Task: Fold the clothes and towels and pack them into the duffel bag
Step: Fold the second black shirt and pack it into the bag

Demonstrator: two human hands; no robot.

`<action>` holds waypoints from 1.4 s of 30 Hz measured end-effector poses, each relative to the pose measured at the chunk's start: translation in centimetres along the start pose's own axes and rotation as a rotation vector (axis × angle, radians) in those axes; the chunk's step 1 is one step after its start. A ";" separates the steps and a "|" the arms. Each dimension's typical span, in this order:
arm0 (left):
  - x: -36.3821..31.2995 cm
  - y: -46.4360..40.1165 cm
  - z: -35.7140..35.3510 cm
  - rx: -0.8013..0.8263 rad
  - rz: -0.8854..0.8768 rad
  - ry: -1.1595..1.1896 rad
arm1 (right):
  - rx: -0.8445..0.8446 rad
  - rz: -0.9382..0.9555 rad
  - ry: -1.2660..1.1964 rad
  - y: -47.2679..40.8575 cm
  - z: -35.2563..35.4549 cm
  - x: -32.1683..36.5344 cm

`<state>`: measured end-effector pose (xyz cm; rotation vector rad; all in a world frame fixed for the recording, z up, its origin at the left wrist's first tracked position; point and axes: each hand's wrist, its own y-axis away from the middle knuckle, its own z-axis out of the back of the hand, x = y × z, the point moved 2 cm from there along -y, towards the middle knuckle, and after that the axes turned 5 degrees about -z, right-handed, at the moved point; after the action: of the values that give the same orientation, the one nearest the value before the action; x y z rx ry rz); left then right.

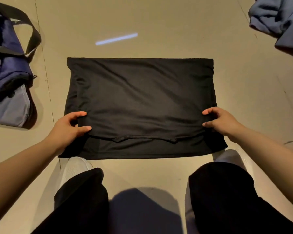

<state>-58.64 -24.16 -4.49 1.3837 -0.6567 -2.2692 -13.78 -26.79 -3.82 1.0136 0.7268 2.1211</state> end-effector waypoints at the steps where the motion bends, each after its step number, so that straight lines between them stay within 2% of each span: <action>1: 0.1 0.1 0.0 -0.005 -0.008 -0.046 | -0.040 0.045 0.089 -0.1 -0.2 -0.2; 4: 0.5 0.1 0.0 -0.028 -0.046 -0.095 | -0.119 0.162 0.322 0.0 -0.7 0.2; 9: 0.7 1.0 0.6 0.009 -0.042 -0.049 | -0.133 0.137 0.153 1.0 -0.1 0.6; 12: 1.0 1.5 0.4 0.039 -0.122 -0.334 | -0.076 0.151 0.301 1.3 -0.5 -0.4; 15: 1.1 1.5 -0.2 -0.017 -0.195 -0.577 | -0.065 0.179 0.474 1.5 -1.3 -1.1; 28: -0.2 0.5 -1.4 0.017 -0.185 -0.602 | -0.090 0.110 0.518 -0.2 0.8 -0.7; 33: -2.0 0.0 -4.0 0.103 -0.199 -0.603 | -0.218 0.018 0.654 -0.7 1.8 0.7; 35: -1.6 0.2 -4.1 0.088 -0.207 -0.612 | -0.353 0.097 0.714 0.0 1.0 1.9; 37: -0.9 0.5 -3.4 -0.025 -0.245 -0.601 | -0.420 0.268 0.786 0.9 -0.7 3.7; 40: -0.2 0.5 -1.6 -0.238 -0.205 -0.535 | -0.256 0.463 0.738 1.5 -4.2 7.7; 42: -0.3 0.0 -0.6 -0.288 -0.105 -0.441 | -0.105 0.582 0.719 1.7 -7.2 10.9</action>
<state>-57.93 -24.07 -4.52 0.8066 -0.3665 -2.6547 -25.40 -20.98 -1.66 0.3985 0.6767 3.0548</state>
